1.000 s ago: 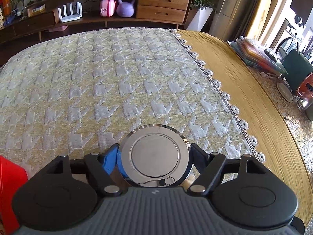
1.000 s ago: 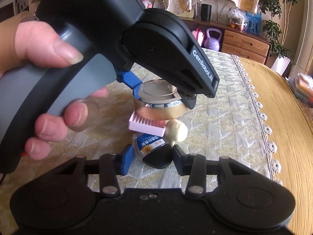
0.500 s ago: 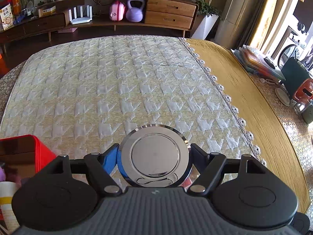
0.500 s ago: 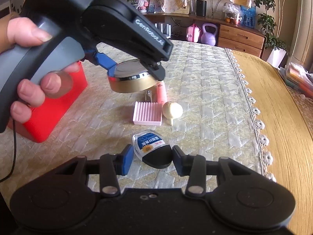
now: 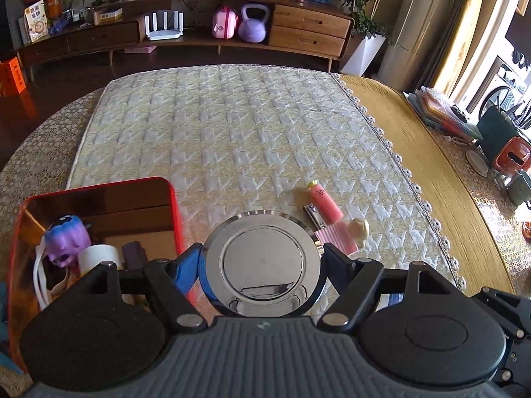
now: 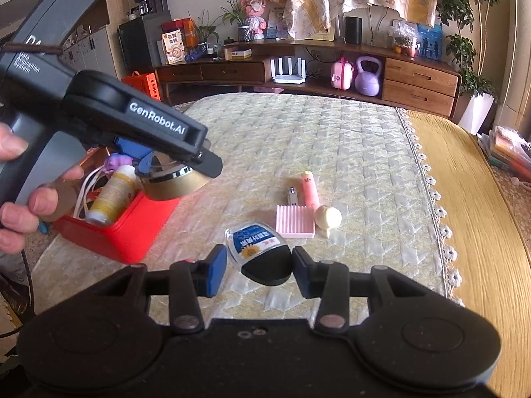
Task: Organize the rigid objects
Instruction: 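Carry the metal tin and blue-labelled bottle into the red tin box and release both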
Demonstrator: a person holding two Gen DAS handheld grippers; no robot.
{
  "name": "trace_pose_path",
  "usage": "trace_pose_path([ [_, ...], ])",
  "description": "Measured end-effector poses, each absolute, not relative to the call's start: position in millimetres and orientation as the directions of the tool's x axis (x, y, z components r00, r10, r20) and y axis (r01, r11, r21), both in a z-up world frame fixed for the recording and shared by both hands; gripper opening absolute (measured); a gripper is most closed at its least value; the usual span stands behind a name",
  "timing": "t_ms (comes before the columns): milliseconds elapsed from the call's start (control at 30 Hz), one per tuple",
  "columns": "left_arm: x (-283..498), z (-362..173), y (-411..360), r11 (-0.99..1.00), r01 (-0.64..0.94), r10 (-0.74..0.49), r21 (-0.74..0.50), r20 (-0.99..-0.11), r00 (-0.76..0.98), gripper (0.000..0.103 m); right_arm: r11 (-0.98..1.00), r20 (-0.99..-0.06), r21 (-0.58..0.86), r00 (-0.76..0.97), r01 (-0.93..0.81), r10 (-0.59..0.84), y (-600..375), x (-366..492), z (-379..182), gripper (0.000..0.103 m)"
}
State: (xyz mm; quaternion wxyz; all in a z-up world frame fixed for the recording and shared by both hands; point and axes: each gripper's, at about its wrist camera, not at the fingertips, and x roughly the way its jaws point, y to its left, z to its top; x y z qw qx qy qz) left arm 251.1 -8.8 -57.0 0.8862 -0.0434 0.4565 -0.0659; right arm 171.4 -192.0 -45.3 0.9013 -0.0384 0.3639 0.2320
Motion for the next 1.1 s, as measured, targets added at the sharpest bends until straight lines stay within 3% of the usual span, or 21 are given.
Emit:
trace_pose_path([
  [767, 190.7, -61.2, 109.9, 0.991, -0.119, 0.023, -0.064, -0.791, 0.611, 0.077, 0.789, -0.664, 0.078, 0.559, -0.609, 0.497, -90.8, 186.3, -20.3, 0.042],
  [1100, 199.7, -82.5, 132.7, 0.989, -0.145, 0.062, -0.029, -0.809, 0.585, 0.077, 0.75, -0.703, -0.017, 0.542, -0.661, 0.462, -28.9, 234.1, -36.1, 0.042],
])
